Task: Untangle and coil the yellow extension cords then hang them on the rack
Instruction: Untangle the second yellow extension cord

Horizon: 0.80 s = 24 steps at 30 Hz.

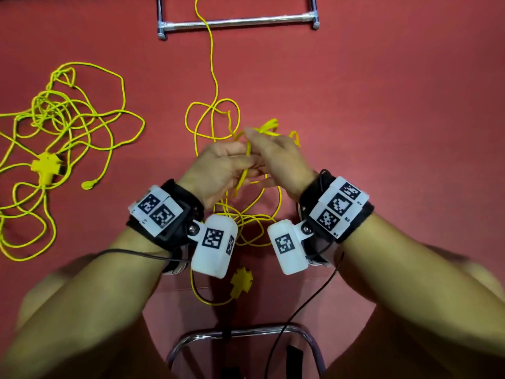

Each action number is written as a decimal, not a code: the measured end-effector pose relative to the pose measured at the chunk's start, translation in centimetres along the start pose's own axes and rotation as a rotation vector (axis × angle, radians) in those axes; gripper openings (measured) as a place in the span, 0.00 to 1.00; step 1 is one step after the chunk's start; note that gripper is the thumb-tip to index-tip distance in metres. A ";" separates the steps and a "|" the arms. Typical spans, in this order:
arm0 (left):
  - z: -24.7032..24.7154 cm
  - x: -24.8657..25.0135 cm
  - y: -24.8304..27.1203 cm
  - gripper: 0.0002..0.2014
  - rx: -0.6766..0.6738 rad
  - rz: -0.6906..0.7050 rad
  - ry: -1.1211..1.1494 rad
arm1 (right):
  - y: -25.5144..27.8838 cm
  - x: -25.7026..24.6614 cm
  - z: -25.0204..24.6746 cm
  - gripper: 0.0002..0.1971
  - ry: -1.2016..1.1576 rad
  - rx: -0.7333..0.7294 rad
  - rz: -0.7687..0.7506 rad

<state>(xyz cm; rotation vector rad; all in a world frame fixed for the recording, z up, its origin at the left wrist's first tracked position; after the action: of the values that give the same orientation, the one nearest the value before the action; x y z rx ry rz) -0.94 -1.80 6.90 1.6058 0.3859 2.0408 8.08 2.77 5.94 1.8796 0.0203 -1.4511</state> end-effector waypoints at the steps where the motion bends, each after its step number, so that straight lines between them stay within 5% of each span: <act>1: 0.4 0.0 0.0 0.09 -0.022 0.007 -0.015 | 0.1 0.0 -0.2 0.26 -0.012 0.024 -0.007; 6: -0.3 0.2 -0.2 0.13 0.064 0.039 -0.004 | 0.1 -0.1 -2.6 0.26 -0.055 0.205 -0.069; 11: -4.4 1.7 0.6 0.16 0.364 0.060 0.133 | -0.2 -0.2 -5.7 0.16 -0.122 0.377 -0.074; 14: -6.0 1.8 1.0 0.16 0.381 0.035 0.276 | 0.3 -0.3 -9.0 0.16 -0.365 0.477 -0.053; 17: -5.0 1.6 1.0 0.15 0.293 0.026 0.317 | 0.3 0.0 -7.8 0.15 -0.548 0.323 0.076; 21: -3.4 1.9 0.6 0.14 0.232 0.037 0.262 | 0.7 0.7 -1.5 0.26 -0.308 -0.026 0.271; 24: -3.1 2.3 0.6 0.12 0.217 0.076 0.186 | 0.9 0.1 -0.3 0.30 -0.468 -0.026 0.202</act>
<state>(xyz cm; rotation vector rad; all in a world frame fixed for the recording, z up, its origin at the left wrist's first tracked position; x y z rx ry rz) -4.48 -0.77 8.28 1.5776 0.6423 2.2811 8.76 2.30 6.35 1.4345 -0.3623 -1.6985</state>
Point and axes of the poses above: each hand's wrist, its own y-axis away from the middle knuckle, its own z-axis out of the palm, x = y × z, the point moved 10 cm from there along -y, towards the middle knuckle, and after that the axes turned 9 degrees about -x, right-handed, at the moved point
